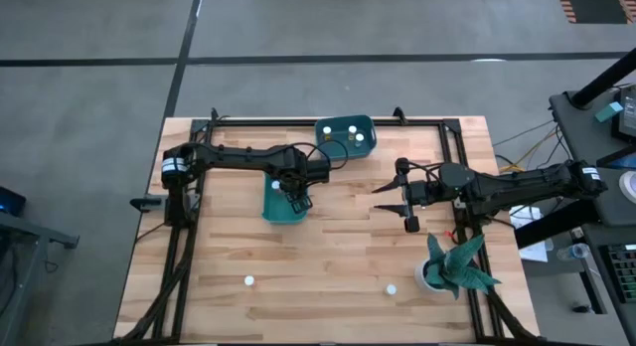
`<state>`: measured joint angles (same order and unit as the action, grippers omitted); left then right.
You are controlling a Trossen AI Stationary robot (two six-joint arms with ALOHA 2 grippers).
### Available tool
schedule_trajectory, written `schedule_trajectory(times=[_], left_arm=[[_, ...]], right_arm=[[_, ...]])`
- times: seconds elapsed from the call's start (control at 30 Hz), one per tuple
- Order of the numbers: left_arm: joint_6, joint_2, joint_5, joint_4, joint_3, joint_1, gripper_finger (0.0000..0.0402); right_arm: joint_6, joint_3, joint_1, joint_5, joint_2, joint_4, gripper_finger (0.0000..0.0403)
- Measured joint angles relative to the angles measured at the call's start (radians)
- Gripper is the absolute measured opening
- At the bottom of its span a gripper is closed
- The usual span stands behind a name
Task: Pick and place medicine bottles into bin by pill shape (circle, oval)
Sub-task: Put the white capsule pill bottle into the green bin
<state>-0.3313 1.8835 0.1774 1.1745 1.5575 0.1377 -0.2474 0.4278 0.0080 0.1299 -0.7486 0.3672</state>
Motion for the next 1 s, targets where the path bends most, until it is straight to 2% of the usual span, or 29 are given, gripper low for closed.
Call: schedule_trajectory(times=[0.57,1.0], left_arm=[[0.008,0.001,0.023,-0.101,-0.102,0.029,0.0123],[0.003,0.001,0.014,-0.102,-0.105,0.029,0.0123]], right_arm=[[0.0,0.0,0.0,0.0,0.0,-0.003,0.0166],[-0.007,0.0,0.0,0.0,0.0,-0.004,0.0166]])
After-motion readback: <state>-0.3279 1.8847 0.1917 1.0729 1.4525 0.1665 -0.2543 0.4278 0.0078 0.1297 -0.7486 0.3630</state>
